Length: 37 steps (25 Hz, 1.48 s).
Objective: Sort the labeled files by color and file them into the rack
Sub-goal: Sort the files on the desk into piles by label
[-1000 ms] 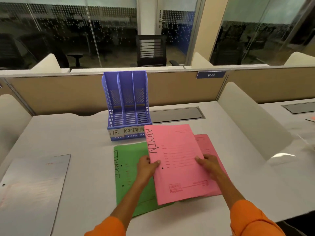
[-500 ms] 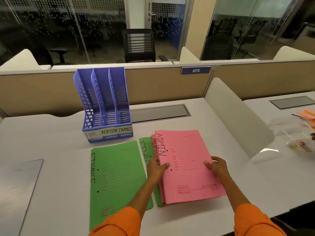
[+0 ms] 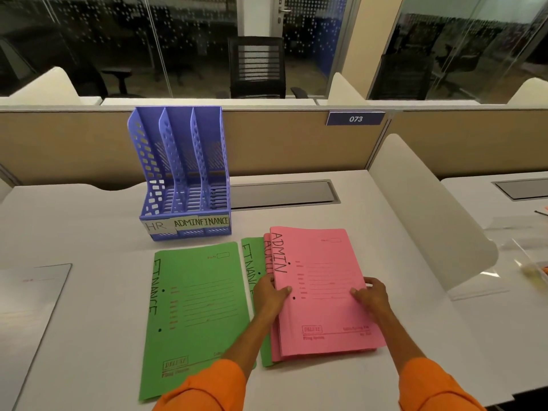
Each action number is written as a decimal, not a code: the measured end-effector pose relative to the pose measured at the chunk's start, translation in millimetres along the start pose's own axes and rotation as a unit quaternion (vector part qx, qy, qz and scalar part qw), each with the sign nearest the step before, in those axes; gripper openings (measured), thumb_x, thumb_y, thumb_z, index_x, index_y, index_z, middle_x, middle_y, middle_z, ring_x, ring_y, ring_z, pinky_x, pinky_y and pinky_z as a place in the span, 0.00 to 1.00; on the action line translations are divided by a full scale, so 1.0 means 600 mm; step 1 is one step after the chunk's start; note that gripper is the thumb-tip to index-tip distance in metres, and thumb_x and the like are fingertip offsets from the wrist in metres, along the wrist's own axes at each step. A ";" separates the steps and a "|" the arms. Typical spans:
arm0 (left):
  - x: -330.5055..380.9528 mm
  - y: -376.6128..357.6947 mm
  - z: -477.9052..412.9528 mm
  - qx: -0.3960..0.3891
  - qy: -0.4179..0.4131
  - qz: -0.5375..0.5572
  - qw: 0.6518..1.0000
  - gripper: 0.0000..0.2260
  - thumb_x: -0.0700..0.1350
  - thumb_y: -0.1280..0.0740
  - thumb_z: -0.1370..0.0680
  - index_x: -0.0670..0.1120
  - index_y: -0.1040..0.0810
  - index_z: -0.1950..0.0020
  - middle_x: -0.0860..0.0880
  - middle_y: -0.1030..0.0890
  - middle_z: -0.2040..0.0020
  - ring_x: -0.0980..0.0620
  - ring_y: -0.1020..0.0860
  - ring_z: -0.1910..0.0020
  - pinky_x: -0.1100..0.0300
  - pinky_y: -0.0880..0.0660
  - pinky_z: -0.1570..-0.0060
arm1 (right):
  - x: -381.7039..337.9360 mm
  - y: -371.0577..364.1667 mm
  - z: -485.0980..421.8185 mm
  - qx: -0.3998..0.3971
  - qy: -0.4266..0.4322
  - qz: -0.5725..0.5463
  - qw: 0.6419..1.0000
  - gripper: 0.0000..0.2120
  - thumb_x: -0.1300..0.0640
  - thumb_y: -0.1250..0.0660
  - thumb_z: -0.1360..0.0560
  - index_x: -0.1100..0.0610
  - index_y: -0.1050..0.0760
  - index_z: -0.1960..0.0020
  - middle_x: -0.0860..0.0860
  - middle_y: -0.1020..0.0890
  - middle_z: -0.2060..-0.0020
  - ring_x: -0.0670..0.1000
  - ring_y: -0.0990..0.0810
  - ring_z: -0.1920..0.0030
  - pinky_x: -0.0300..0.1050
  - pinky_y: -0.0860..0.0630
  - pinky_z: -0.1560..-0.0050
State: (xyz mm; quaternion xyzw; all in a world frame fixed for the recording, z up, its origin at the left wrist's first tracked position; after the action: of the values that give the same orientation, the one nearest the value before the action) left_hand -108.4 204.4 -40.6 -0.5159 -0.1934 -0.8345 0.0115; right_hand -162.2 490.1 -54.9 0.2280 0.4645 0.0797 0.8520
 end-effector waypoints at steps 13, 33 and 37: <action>-0.009 -0.009 -0.006 0.053 0.024 -0.140 0.989 0.27 0.45 0.22 0.32 0.42 0.28 0.38 0.43 0.28 0.40 0.45 0.26 0.43 0.55 0.25 0.46 | -0.004 -0.009 0.005 0.040 0.007 0.115 0.992 0.26 0.59 0.23 0.31 0.64 0.28 0.38 0.62 0.19 0.42 0.62 0.19 0.45 0.57 0.21 0.43; -0.019 -0.108 0.037 -0.008 0.093 -0.044 0.995 0.22 0.37 0.20 0.38 0.38 0.23 0.48 0.44 0.19 0.49 0.44 0.19 0.50 0.49 0.18 0.51 | 0.061 0.101 -0.007 0.068 -0.027 0.053 0.996 0.29 0.62 0.23 0.31 0.62 0.31 0.34 0.62 0.21 0.39 0.62 0.21 0.44 0.61 0.27 0.36; -0.019 -0.124 0.050 -0.019 0.089 -0.048 0.995 0.21 0.37 0.20 0.37 0.39 0.23 0.48 0.45 0.20 0.50 0.46 0.20 0.51 0.56 0.19 0.53 | 0.066 0.114 -0.013 0.074 -0.021 0.073 0.994 0.29 0.62 0.24 0.30 0.62 0.32 0.33 0.63 0.22 0.38 0.64 0.22 0.41 0.64 0.28 0.35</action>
State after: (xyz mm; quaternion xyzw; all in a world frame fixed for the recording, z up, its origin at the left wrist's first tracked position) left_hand -93.6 280.9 -62.0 -0.4298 -0.2006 -0.8801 -0.0212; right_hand -141.3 566.5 -56.9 0.3253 0.4328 0.1021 0.8345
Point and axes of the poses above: each hand's wrist, its own z-axis away from the middle knuckle, its own y-axis out of the back of the hand, x = y × z, the point moved 5 cm from there along -z, towards the middle knuckle
